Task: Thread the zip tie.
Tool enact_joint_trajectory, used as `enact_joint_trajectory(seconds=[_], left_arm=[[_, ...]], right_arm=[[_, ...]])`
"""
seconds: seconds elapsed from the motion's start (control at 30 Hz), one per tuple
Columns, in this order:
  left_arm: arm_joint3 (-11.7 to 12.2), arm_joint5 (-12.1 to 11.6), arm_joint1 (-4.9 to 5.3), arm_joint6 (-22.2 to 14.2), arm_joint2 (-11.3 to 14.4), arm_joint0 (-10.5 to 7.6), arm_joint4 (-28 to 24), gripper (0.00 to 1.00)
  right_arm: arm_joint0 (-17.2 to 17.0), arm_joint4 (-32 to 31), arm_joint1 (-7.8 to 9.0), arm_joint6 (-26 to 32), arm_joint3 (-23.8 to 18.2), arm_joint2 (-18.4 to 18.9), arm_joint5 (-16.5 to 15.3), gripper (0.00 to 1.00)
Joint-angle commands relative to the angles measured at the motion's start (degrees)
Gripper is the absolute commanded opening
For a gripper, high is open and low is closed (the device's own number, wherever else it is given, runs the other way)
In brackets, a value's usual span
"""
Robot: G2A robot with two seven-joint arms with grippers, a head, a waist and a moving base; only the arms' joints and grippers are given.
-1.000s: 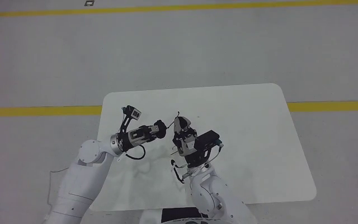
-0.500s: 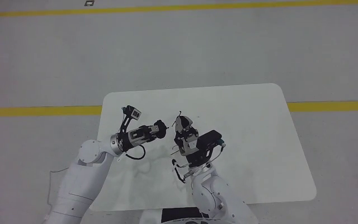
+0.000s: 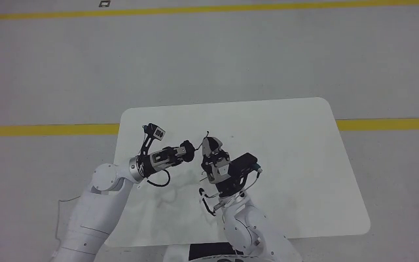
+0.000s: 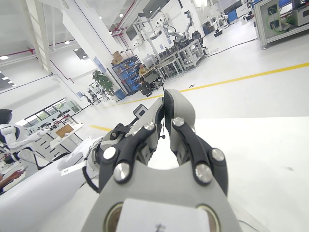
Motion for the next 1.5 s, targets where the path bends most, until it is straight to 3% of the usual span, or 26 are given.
enact_joint_trajectory(seconds=[0.0,1.47], left_arm=[[0.0,0.0,0.00,0.0,0.0,0.00,0.0,0.00],[0.0,0.0,0.00,0.0,0.0,0.00,0.0,0.00]], right_arm=[[0.0,-0.1,0.05,0.1,0.0,0.0,0.0,0.00],[1.3,-0.2,0.43,1.2,1.5,-0.5,2.2,0.00]])
